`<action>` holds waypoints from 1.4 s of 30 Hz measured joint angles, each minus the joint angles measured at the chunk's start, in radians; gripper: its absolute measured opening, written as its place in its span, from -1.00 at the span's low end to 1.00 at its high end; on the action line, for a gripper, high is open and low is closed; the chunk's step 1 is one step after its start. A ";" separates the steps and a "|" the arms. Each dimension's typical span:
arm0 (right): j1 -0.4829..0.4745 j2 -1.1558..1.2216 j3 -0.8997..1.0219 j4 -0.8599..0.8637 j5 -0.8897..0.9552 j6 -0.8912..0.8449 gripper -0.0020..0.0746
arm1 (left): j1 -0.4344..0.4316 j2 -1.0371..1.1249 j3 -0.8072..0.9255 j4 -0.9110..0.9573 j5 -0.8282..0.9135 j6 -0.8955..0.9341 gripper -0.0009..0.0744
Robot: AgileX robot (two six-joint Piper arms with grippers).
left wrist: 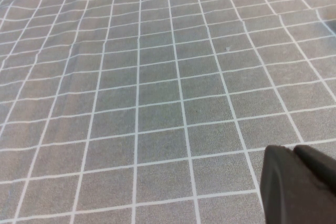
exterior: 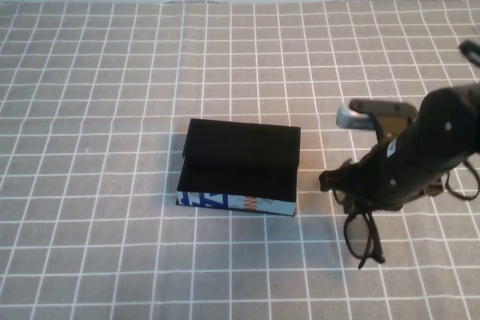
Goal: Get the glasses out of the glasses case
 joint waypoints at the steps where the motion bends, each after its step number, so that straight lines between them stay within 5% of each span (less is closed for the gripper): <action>1: 0.000 0.011 0.007 0.009 -0.013 0.002 -0.83 | 0.000 0.000 0.000 0.000 0.000 0.000 -0.99; 6: 0.000 0.045 0.010 0.038 -0.040 0.004 -0.70 | 0.000 0.000 0.000 0.000 0.000 0.000 -0.99; 12: 0.000 0.047 0.010 0.032 -0.027 0.006 -0.08 | 0.000 0.000 0.000 0.000 0.000 0.000 -0.99; 15: 0.000 0.009 0.010 0.025 0.012 0.006 0.03 | 0.000 0.000 0.000 0.000 0.000 0.000 -0.99; 18: 0.000 -0.067 0.012 0.020 0.071 0.006 -0.11 | 0.000 0.000 0.000 0.000 0.000 0.000 -0.99; 23: 0.000 -0.254 0.055 0.014 0.182 -0.018 -0.76 | 0.000 0.000 0.000 0.000 0.000 0.000 -0.99; 25: 0.000 -0.341 0.094 0.014 0.195 -0.021 -0.88 | 0.000 0.000 0.000 0.000 0.000 0.000 -0.99; 42: 0.000 -0.986 0.360 -0.044 0.312 -0.133 -0.99 | 0.000 0.000 0.000 0.000 0.000 0.000 -0.99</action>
